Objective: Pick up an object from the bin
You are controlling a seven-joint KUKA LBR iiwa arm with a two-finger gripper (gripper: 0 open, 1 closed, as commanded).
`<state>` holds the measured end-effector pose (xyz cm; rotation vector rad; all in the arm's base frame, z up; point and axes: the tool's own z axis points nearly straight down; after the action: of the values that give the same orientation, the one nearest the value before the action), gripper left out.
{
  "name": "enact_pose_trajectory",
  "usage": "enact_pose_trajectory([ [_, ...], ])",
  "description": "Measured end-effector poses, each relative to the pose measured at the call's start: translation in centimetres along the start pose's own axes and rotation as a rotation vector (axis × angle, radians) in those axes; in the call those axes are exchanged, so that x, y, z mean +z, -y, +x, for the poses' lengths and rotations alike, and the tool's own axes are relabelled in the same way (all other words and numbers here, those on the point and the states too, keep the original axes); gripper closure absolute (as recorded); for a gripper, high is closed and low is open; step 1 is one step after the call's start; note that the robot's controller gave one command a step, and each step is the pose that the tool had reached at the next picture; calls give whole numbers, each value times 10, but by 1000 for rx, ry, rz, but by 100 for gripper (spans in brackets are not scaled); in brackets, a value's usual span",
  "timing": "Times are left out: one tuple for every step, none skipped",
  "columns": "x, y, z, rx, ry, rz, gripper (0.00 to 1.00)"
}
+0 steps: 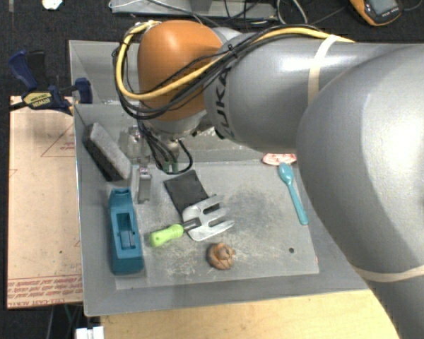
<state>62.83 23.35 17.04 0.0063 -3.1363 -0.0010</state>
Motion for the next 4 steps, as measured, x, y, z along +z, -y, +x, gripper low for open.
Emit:
enact_pose_trajectory([
  [-6, 1, -2, 3, 7, -1, 0],
  [7, 71, -7, -370, 7, -1, 0],
  [10, 126, -1, -340, 9, -3, 0],
  [30, 166, -8, -588, 9, 1, 0],
])
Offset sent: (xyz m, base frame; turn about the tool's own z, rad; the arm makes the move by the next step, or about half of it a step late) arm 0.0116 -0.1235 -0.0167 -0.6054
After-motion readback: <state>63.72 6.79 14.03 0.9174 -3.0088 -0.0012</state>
